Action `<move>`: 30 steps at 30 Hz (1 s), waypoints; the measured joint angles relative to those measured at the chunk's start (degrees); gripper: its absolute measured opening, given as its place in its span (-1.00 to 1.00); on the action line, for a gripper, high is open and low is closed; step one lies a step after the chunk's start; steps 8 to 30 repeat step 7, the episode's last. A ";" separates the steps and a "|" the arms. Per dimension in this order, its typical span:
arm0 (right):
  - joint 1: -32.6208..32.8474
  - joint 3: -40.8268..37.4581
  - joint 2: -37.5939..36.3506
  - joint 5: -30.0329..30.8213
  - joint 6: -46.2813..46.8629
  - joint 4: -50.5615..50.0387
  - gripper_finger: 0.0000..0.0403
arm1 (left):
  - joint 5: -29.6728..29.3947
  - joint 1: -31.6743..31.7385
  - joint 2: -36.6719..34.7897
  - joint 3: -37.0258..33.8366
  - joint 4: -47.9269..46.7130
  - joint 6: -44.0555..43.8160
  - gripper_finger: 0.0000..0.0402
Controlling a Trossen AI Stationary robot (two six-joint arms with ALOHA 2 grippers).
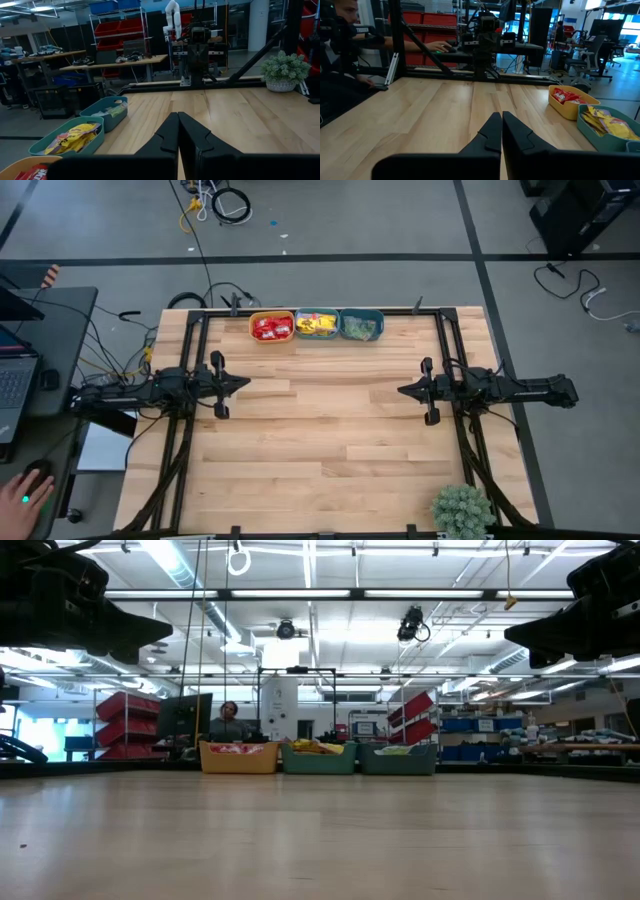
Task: Sort candy
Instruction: Return to Home Position
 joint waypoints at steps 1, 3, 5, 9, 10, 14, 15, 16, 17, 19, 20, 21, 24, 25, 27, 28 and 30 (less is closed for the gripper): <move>0.00 0.00 0.00 0.00 0.00 0.01 -0.99 | 0.00 0.00 0.00 0.00 0.00 -0.01 -0.96; 0.00 0.00 0.00 0.00 0.00 -0.01 -1.00 | 0.00 0.00 0.00 0.00 0.01 -0.01 -0.96; 0.00 0.00 0.00 0.00 0.00 0.00 -1.00 | 0.00 0.00 0.00 0.00 0.01 -0.01 -0.96; 0.00 0.00 0.00 0.01 0.00 0.00 -0.99 | 0.00 0.00 0.00 0.00 -0.01 0.01 -0.96; 0.00 0.00 0.00 0.01 0.00 0.00 -0.99 | 0.00 0.00 0.00 0.00 -0.01 0.01 -0.96; 0.00 0.00 0.00 0.01 0.00 0.00 -0.99 | 0.00 0.00 0.00 0.00 -0.01 0.01 -0.96; 0.00 0.00 0.00 0.01 0.00 0.00 -0.99 | 0.00 0.00 0.00 0.00 -0.01 0.01 -0.96; 0.00 0.00 0.00 0.01 0.00 0.00 -0.99 | 0.00 0.00 0.00 0.00 -0.01 0.01 -0.96; 0.00 0.00 0.00 0.01 0.00 0.00 -0.99 | 0.00 0.00 0.00 0.00 -0.01 0.01 -0.96; 0.00 0.00 0.00 0.01 0.00 0.00 -0.99 | 0.00 0.00 0.00 0.00 -0.01 0.01 -0.96; 0.00 0.00 0.00 0.01 0.00 0.00 -0.99 | 0.00 0.00 0.00 0.00 -0.01 0.01 -0.96; 0.00 0.00 0.00 0.01 0.00 0.00 -0.99 | 0.00 0.00 0.00 0.00 -0.01 0.01 -0.96; 0.00 0.00 0.00 0.01 0.00 0.00 -0.99 | 0.00 0.00 0.00 0.00 -0.01 0.01 -0.96; 0.00 0.00 0.00 0.01 0.00 0.00 -0.99 | 0.00 0.00 0.00 0.00 -0.01 0.01 -0.96; 0.00 0.00 0.00 0.01 0.00 0.00 -0.99 | 0.00 0.00 0.00 0.00 -0.01 0.01 -0.96; 0.00 0.00 0.00 0.01 0.00 0.00 -0.99 | 0.00 0.00 0.00 0.00 -0.01 0.01 -0.96; 0.00 0.00 0.00 0.01 0.00 0.00 -0.99 | 0.00 0.00 0.00 0.00 -0.01 0.01 -0.96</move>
